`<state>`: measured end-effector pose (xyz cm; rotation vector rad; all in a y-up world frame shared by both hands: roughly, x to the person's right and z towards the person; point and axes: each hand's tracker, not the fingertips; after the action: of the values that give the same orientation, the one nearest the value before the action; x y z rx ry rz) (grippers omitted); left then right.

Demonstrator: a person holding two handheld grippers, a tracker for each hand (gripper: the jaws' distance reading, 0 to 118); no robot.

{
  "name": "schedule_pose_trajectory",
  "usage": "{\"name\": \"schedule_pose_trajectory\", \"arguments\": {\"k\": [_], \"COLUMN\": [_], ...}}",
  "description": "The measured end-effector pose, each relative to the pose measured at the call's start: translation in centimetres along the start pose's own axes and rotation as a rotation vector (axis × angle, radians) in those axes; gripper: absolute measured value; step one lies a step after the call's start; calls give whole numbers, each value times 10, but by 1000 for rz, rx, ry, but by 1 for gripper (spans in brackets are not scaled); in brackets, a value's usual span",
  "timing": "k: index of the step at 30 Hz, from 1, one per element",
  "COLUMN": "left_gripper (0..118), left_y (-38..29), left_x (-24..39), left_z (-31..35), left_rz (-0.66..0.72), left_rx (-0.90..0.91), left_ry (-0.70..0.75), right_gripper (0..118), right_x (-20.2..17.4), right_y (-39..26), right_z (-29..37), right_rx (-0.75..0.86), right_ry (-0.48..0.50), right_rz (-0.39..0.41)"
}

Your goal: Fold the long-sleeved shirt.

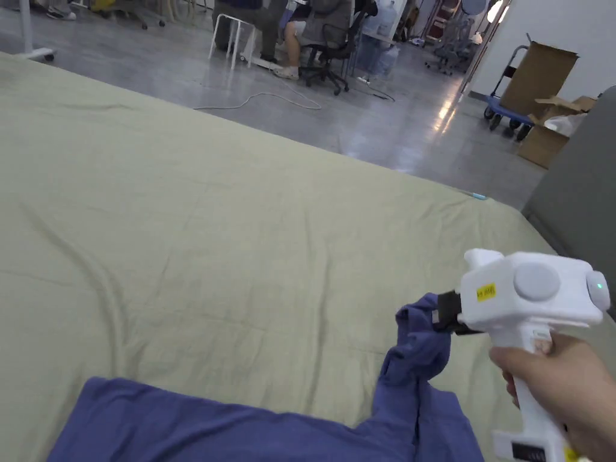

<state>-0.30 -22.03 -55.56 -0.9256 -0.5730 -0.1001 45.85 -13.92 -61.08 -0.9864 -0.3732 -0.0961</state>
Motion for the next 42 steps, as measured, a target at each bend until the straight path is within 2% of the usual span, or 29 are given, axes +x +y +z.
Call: {"name": "schedule_pose_trajectory", "arguments": {"k": [2,4,5,7,8,12,15,16,18,22,24,25,26,27,28,29,31,34,35,36,37,40,41,42], "left_gripper": [2,2,2,2,2,2,2,2,2,2,2,2,2,2,2,2,2,2,2,2,2,2,2,2], "left_y": [-3,-3,-5,-7,-8,-14,-16,-17,-17,-17,-16,-16,-14,-13,-13,-13,-14,-16,-17,-18,-19,-20,-18,-15], "left_x": [-1,1,4,13,16,33,40,41,43,40,37,37,36,36,35,35,35,35,35,35,37,41,40,38], "left_z": [3,2,2,4,3,3,7,8,7,5,7,7,7,8,8,8,5,0,-1,-2,-3,-2,-1,1], "left_rz": [22,8,0,-29,-51,-98,-116,-117,-127,-130,-116,-114,-118,-119,-116,-108,-103,-61,-46,-48,-56,-89,-86,-66], "left_rx": [15,4,8,16,11,-2,-9,-9,-8,-25,-24,-20,-18,-20,-21,-25,-39,-87,-95,-96,-99,-103,-102,-102], "left_ry": [-2,-3,0,5,-2,-14,-19,-29,-27,-22,-26,-20,-15,-15,-20,-24,-28,-58,-84,-82,-75,-62,-63,-64], "right_gripper": [0,0,0,0,0,0,0,0,1,5,10,24,62,93,111,113,113,112,93,52,0,0,0,0], "right_x": [-8,-14,-21,-29,-32,-32,-36,-36,-35,-32,-31,-28,-26,-25,-23,-22,-24,-31,-35,-38,-41,-51,-53,-53], "right_y": [-38,-75,-102,-145,-166,-227,-244,-243,-245,-255,-251,-246,-243,-241,-242,-243,-250,-270,-279,-287,-291,-300,-297,-294], "right_z": [24,41,56,58,55,20,13,21,17,4,9,11,24,38,52,71,102,122,122,121,119,111,104,99], "right_rx": [-29,-56,-25,-78,-101,-246,-255,-206,-207,-167,-170,-189,-195,-196,-184,-115,-29,-77,-116,-131,-128,-164,-160,-181], "right_ry": [45,62,54,27,0,-1,-27,-30,-32,-39,-40,-34,-48,-51,-51,-14,34,109,135,158,161,130,138,164], "right_rz": [24,-17,-7,-10,-29,-141,-160,-188,-220,-264,-259,-243,-222,-219,-222,-238,-247,-236,-234,-239,-234,-181,-104,-66]}}
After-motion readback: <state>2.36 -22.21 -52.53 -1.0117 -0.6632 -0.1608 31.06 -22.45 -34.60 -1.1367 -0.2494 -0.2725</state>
